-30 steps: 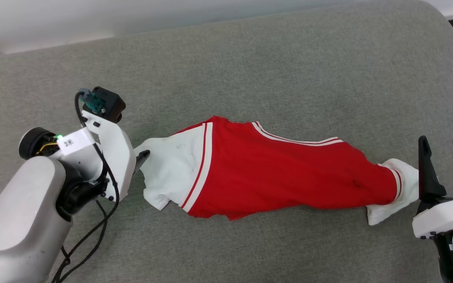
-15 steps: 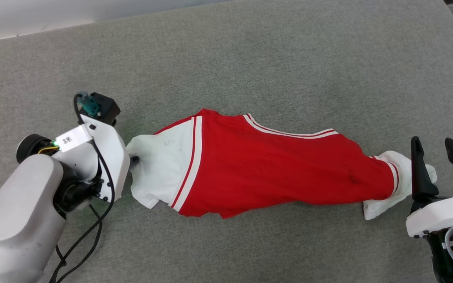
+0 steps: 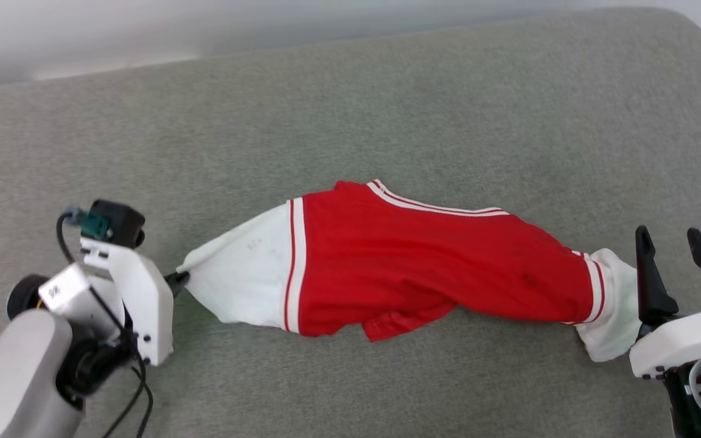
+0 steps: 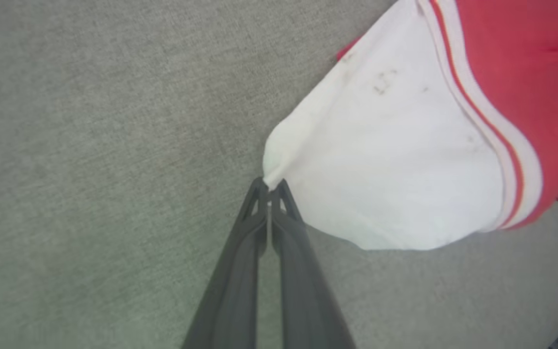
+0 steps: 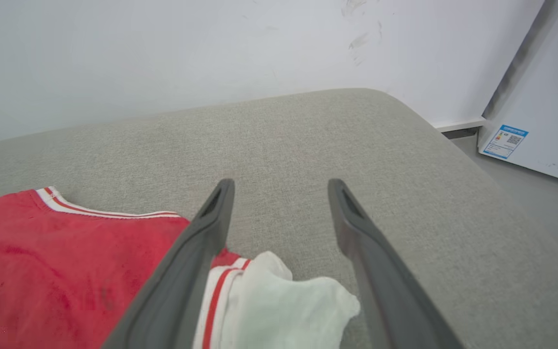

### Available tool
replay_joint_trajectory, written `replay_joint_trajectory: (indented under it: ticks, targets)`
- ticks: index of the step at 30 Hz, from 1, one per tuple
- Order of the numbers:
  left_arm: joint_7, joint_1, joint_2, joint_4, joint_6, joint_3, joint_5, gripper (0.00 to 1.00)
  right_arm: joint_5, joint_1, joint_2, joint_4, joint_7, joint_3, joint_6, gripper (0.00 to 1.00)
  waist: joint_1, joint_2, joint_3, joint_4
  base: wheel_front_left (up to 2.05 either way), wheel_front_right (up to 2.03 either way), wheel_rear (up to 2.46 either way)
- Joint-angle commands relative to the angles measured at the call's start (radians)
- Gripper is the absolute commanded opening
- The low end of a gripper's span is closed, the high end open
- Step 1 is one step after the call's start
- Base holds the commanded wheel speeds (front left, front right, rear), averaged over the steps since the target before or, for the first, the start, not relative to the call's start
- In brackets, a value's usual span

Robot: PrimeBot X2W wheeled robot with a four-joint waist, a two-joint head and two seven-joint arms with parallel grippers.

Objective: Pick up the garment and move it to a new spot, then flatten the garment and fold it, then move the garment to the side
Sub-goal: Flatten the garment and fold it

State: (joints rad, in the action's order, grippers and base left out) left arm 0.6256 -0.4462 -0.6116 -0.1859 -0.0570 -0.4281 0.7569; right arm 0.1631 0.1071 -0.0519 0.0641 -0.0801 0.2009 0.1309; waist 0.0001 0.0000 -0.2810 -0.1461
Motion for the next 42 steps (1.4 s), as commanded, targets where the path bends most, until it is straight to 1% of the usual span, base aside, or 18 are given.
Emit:
replay_joint_trajectory:
  ticks: [1,6,9,11,15,17,18,21,22,23,24,26,31,33,35,36,39,42]
  targets:
    - [-0.014,0.039,-0.005,0.03,0.019,0.013,0.007,0.0,-0.005,-0.012,0.003,0.003,-0.006,0.002,0.0,1.0,-0.0001,0.0,0.029,0.031,0.0,0.0,0.0]
    - [-0.073,0.174,-0.012,0.157,0.095,0.059,0.029,0.0,-0.016,-0.032,0.003,0.016,-0.034,-0.006,0.0,1.0,-0.0001,0.0,0.065,0.08,0.0,0.0,0.0]
    - [-0.106,0.258,-0.007,0.215,0.13,0.077,0.041,0.0,-0.019,-0.042,-0.002,0.023,-0.054,-0.011,0.0,1.0,-0.0001,0.0,0.081,0.101,0.0,0.0,0.0]
    - [-0.129,0.307,0.0,0.247,0.145,0.084,0.047,0.0,-0.022,-0.05,-0.008,0.025,-0.069,-0.013,0.0,1.0,-0.0001,0.0,0.089,0.112,0.0,0.0,0.0]
    - [-0.176,0.385,0.03,0.292,0.164,0.085,0.057,0.0,-0.021,-0.061,-0.012,0.03,-0.094,-0.013,0.0,1.0,-0.0001,0.0,0.099,0.127,0.0,0.0,0.0]
    - [-0.2,0.406,0.056,0.291,0.163,0.077,0.067,0.0,-0.019,-0.072,-0.012,0.023,-0.108,-0.011,0.0,1.0,-0.0001,0.0,0.103,0.133,0.0,0.0,0.0]
    - [-0.212,0.409,0.056,0.282,0.159,0.07,0.052,0.0,-0.022,-0.073,-0.012,0.019,-0.115,-0.013,0.0,1.0,-0.0001,0.0,0.104,0.134,0.0,0.0,0.0]
    - [-0.26,0.398,0.089,0.254,0.156,0.058,0.031,0.0,-0.025,-0.08,-0.011,0.011,-0.132,-0.023,0.0,1.0,-0.0001,0.0,0.11,0.132,0.0,0.0,0.0]
    - [-0.284,0.388,0.096,0.249,0.155,0.062,0.024,0.07,-0.022,-0.083,-0.01,0.011,-0.137,-0.024,0.0,1.0,-0.0001,0.0,0.112,0.132,0.0,0.0,0.0]
    - [-0.311,0.382,0.106,0.243,0.157,0.069,0.019,0.47,-0.021,-0.087,-0.01,0.011,-0.139,-0.024,0.0,1.0,-0.0001,0.0,0.116,0.131,0.0,0.0,0.0]
    - [-0.34,0.377,0.114,0.24,0.154,0.072,0.01,1.0,-0.021,-0.09,-0.01,0.011,-0.141,-0.024,0.0,1.0,-0.0001,0.0,0.119,0.131,0.0,0.0,0.0]
    - [-0.412,0.37,0.137,0.24,0.155,0.094,0.001,1.0,-0.02,-0.092,-0.01,0.013,-0.146,-0.022,0.0,1.0,-0.0001,0.0,0.127,0.13,0.0,0.0,0.0]
    - [-0.603,0.352,0.14,0.263,0.141,0.127,-0.084,1.0,-0.009,-0.106,-0.017,0.026,-0.176,-0.013,0.0,1.0,-0.0001,0.0,0.146,0.132,0.0,0.0,0.0]
    - [-0.67,0.352,0.141,0.273,0.136,0.127,-0.118,1.0,0.002,-0.11,-0.028,0.037,-0.219,-0.002,0.0,1.0,-0.0001,0.0,0.151,0.138,0.0,0.0,0.0]
    - [-0.705,0.354,0.15,0.278,0.138,0.129,-0.131,1.0,0.017,-0.104,-0.037,0.049,-0.285,0.02,0.0,1.0,-0.0001,0.0,0.152,0.145,0.0,0.0,0.0]
    - [-0.71,0.354,0.152,0.28,0.138,0.126,-0.136,1.0,0.02,-0.104,-0.053,0.051,-0.332,0.024,0.0,1.0,-0.0001,0.0,0.15,0.15,0.0,0.0,0.0]
    - [-0.715,0.344,0.152,0.29,0.139,0.12,-0.143,1.0,0.027,-0.095,-0.12,0.056,-0.492,0.031,0.0,1.0,-0.0001,0.0,0.135,0.162,0.0,0.0,0.0]
    - [-0.71,0.335,0.146,0.304,0.138,0.117,-0.146,1.0,0.094,-0.055,-0.174,0.054,-0.652,0.02,0.0,1.0,-0.0001,0.0,0.114,0.175,0.0,0.0,0.0]
